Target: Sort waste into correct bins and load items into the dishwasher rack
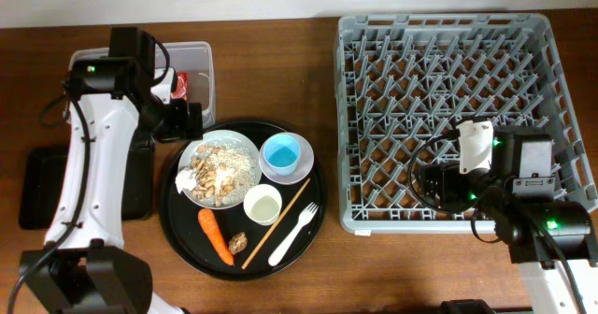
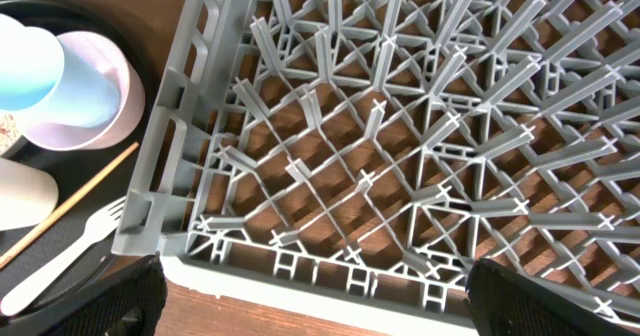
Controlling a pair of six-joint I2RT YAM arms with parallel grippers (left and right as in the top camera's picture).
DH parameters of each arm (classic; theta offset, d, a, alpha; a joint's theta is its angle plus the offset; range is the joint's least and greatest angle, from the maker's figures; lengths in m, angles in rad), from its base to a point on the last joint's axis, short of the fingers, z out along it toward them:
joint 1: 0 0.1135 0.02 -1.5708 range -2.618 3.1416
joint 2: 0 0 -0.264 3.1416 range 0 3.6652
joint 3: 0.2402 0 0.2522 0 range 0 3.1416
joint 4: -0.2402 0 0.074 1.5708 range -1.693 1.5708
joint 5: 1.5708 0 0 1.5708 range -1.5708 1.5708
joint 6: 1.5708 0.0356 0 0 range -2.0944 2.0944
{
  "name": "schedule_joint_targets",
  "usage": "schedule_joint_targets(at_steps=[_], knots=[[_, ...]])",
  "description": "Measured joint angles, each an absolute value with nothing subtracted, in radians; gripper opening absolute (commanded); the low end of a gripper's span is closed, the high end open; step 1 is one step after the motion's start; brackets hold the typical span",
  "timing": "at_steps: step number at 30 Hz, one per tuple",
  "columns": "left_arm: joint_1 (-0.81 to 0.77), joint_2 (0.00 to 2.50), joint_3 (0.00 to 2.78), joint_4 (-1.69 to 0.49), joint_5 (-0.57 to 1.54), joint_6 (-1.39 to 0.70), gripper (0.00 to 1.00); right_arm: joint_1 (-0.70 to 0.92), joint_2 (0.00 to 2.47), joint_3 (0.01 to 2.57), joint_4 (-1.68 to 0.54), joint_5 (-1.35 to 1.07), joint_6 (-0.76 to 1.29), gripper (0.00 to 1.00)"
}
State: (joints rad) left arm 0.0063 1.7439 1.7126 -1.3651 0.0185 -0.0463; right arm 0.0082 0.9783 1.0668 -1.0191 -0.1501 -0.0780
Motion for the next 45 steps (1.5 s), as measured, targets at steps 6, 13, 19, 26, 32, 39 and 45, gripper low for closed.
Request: schedule_joint_targets(at_steps=[6,13,19,26,32,39,45], knots=[[0.006,1.757,1.511,-1.238,0.03,-0.05,0.99,0.008,0.978,1.067,-1.035,-0.15,-0.078,0.99],[0.006,1.758,1.334,-1.089,0.038,-0.053,0.94,0.008,0.978,1.067,-1.037,-0.15,-0.079,0.99],[0.006,1.759,1.25,-0.992,0.038,-0.057,0.81,0.008,0.978,1.068,-1.037,-0.15,-0.079,0.99],[0.006,1.759,1.202,-0.949,0.038,-0.061,0.7,0.008,0.978,1.068,-1.037,-0.15,-0.078,0.99],[0.006,1.759,1.172,-0.923,0.03,-0.061,0.62,0.008,0.978,1.068,-1.037,-0.15,-0.078,0.99],[0.006,1.759,1.149,-0.907,0.009,-0.067,0.29,0.008,0.978,1.068,-1.037,-0.15,-0.078,0.99],[0.006,1.759,1.15,-0.907,-0.001,-0.072,0.04,0.008,0.978,1.068,-1.037,-0.15,-0.078,0.99]])
